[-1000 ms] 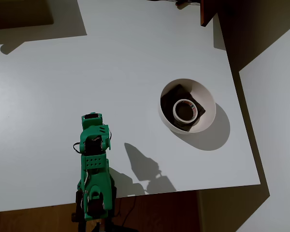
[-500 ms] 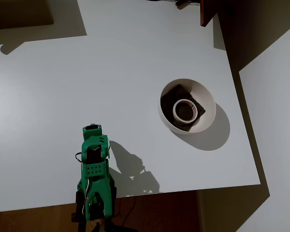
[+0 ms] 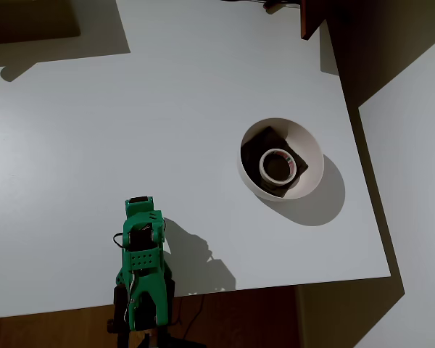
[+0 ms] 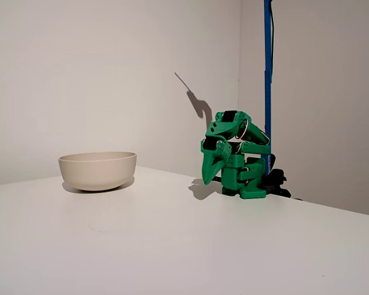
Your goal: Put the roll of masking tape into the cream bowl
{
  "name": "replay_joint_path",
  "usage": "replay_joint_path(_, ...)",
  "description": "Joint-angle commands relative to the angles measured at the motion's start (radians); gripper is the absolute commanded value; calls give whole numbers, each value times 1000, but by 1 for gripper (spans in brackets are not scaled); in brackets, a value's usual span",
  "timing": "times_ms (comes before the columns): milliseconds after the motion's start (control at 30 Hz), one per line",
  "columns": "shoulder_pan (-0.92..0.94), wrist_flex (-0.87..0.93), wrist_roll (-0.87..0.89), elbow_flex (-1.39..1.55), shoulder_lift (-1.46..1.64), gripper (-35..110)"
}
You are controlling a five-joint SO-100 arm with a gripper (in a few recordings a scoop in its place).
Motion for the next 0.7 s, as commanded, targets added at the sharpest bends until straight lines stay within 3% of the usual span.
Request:
replay_joint_path(0,-40,51,21,-35,5,-8)
replay_joint_path(333,-34,48,23,-37,5,2)
replay_joint_path(667,-34,48,23,-37,5,-5)
